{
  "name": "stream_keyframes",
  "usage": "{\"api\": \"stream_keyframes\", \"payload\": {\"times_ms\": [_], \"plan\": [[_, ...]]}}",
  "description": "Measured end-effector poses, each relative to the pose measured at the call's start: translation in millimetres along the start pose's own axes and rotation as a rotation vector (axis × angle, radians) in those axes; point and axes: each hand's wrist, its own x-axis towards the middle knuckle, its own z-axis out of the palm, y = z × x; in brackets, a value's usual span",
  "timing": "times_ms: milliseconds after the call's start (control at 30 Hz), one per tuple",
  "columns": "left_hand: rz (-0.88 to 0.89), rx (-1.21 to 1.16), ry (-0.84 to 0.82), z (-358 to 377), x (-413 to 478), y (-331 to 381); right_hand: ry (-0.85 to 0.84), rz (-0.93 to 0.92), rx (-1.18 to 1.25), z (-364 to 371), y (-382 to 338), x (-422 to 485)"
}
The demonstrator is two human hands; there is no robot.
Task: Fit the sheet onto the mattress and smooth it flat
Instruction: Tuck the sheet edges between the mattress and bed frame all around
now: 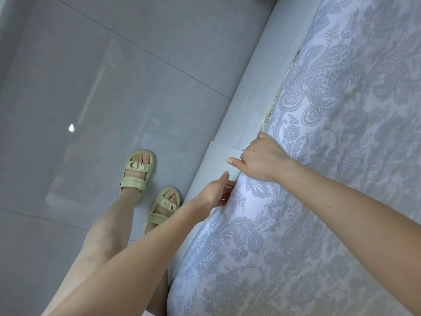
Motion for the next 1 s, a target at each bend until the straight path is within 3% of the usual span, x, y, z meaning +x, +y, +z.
{"api": "stream_keyframes", "payload": {"times_ms": [133, 200, 367, 467, 667, 867, 1000], "plan": [[-0.013, -0.002, -0.07, 24, 10, -13, 0.528, -0.029, -0.001, 29, 4, -19], [-0.023, 0.026, -0.078, 32, 15, -12, 0.625, -0.022, 0.033, 43, 8, -30], [-0.128, 0.092, -0.048, 27, 25, -10, 0.629, -0.08, 0.047, 58, 4, -22], [-0.086, 0.143, -0.058, 12, 12, -1, 0.637, -0.108, 0.066, 54, 0, -3], [0.1, 0.113, 0.255, -30, -20, -33, 0.652, -0.133, 0.053, 49, -2, 8], [0.063, 0.3, 0.296, -34, -32, -88, 0.674, -0.083, 0.102, 48, -6, -1], [0.013, 0.332, 0.257, -30, -42, -114, 0.682, -0.173, 0.178, 57, -35, -29]]}}
